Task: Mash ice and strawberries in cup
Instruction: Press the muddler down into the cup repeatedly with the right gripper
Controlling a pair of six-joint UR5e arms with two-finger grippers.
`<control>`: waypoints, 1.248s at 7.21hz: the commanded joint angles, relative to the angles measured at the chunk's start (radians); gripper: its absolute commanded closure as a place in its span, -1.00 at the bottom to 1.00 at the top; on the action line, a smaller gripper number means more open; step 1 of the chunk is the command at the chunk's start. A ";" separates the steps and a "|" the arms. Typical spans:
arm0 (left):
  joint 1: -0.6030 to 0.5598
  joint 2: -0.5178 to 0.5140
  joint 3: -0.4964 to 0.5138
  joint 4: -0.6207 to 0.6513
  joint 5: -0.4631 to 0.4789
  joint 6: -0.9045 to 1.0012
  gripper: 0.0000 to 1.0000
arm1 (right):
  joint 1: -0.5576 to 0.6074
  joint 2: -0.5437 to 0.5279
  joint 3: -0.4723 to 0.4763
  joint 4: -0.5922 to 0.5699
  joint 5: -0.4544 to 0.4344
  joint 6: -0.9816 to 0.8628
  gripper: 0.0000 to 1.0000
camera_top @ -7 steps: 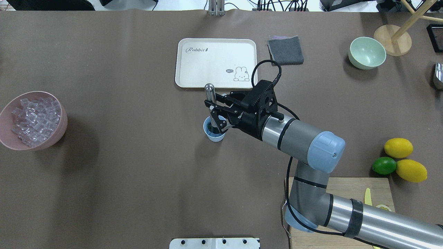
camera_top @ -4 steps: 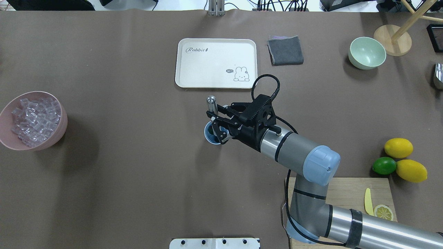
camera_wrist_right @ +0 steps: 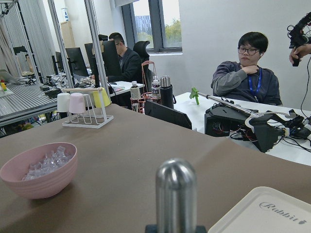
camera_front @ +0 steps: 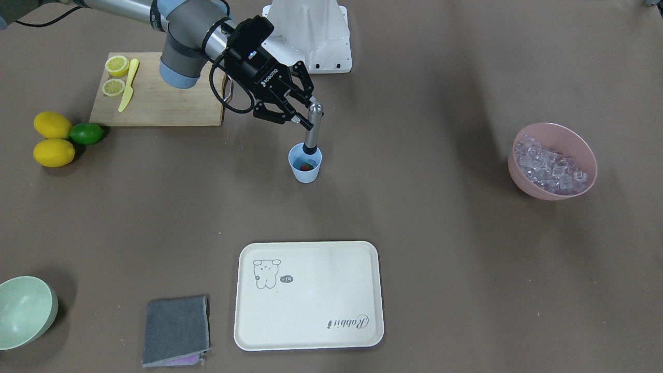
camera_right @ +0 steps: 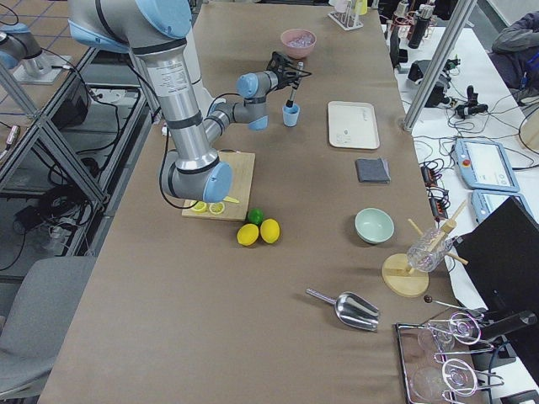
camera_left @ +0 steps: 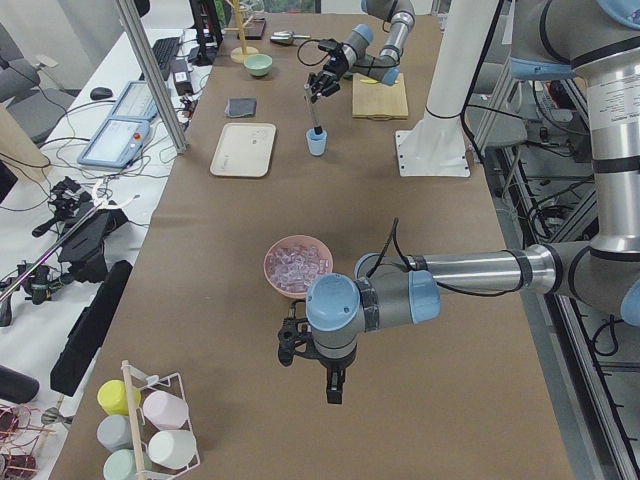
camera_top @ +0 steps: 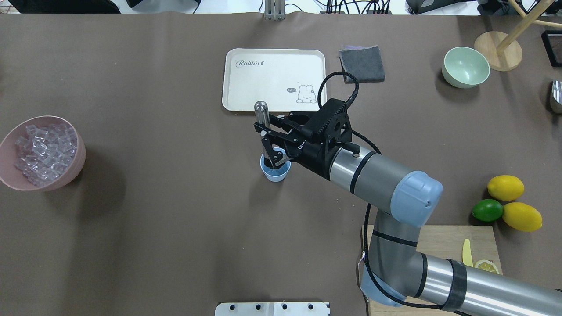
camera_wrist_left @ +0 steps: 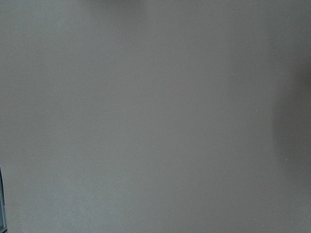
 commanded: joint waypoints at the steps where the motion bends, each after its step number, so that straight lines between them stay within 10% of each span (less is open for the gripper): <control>1: 0.000 0.000 0.001 -0.001 0.000 0.000 -0.99 | 0.023 0.010 0.071 -0.088 0.014 0.022 1.00; 4: 0.002 -0.001 0.003 -0.001 0.000 0.000 -0.99 | 0.020 0.008 -0.188 0.170 0.007 0.010 1.00; 9: 0.002 -0.008 0.004 0.000 0.000 -0.002 -0.99 | 0.029 0.051 -0.196 0.160 0.000 0.012 1.00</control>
